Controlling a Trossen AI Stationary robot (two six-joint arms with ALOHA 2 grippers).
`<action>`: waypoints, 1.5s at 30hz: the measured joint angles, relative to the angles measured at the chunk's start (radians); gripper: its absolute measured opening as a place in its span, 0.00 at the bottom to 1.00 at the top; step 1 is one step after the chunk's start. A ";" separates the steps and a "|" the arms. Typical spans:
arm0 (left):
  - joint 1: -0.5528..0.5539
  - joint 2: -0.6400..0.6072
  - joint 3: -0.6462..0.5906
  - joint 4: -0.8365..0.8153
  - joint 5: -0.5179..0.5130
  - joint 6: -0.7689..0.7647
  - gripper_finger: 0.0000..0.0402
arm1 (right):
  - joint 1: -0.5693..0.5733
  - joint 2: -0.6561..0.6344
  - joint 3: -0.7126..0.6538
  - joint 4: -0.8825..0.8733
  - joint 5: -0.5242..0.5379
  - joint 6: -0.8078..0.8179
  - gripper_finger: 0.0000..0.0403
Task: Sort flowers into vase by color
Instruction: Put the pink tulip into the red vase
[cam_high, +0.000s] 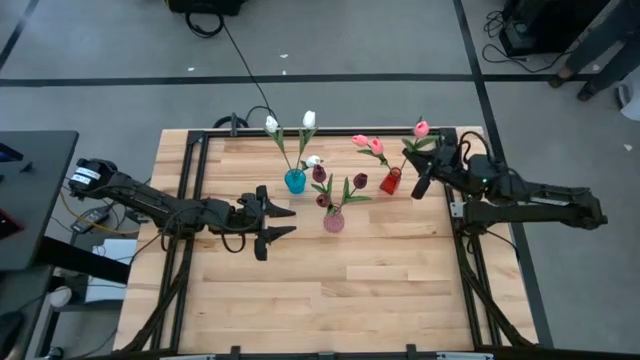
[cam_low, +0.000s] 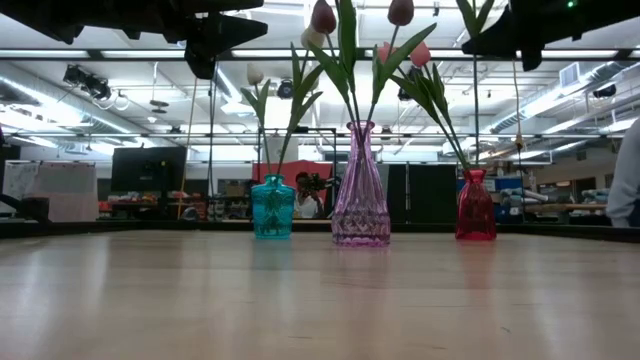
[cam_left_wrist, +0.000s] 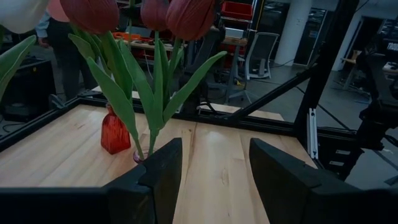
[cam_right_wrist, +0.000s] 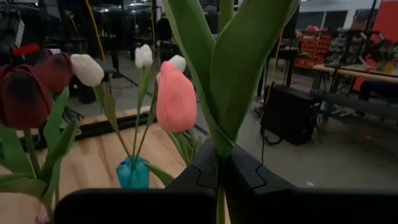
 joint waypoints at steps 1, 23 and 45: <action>0.000 0.000 0.000 0.000 0.000 0.000 0.48 | 0.000 0.000 -0.010 0.018 0.001 -0.002 0.04; 0.000 0.000 0.000 0.000 0.000 0.000 0.48 | 0.000 0.063 -0.039 0.071 0.035 -0.056 0.04; 0.000 0.000 0.000 0.000 0.000 0.000 0.48 | 0.000 0.062 -0.377 0.340 0.106 0.157 0.04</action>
